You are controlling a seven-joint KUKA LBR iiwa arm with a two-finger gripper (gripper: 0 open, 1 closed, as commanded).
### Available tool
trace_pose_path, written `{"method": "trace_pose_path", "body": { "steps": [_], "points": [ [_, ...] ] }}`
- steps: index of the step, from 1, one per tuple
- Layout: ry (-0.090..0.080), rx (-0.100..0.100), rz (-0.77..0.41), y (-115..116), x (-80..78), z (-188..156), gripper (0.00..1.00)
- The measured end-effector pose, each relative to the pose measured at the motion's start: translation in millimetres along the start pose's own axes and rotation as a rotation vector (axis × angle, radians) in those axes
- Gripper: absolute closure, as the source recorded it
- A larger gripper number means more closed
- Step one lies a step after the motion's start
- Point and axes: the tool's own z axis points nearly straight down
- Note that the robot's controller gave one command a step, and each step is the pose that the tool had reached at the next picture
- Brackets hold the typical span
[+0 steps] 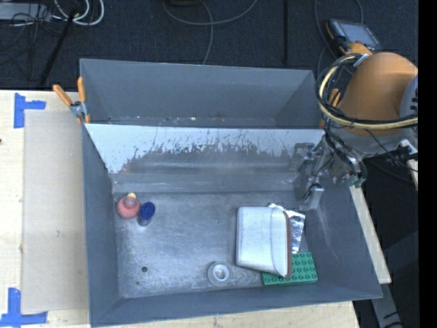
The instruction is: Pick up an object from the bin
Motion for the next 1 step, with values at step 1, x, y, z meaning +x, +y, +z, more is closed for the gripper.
{"method": "trace_pose_path", "body": {
  "steps": [1],
  "points": [
    [0.009,-0.002,-0.156,11.2,25.5,116.9,0.00]
  ]
}}
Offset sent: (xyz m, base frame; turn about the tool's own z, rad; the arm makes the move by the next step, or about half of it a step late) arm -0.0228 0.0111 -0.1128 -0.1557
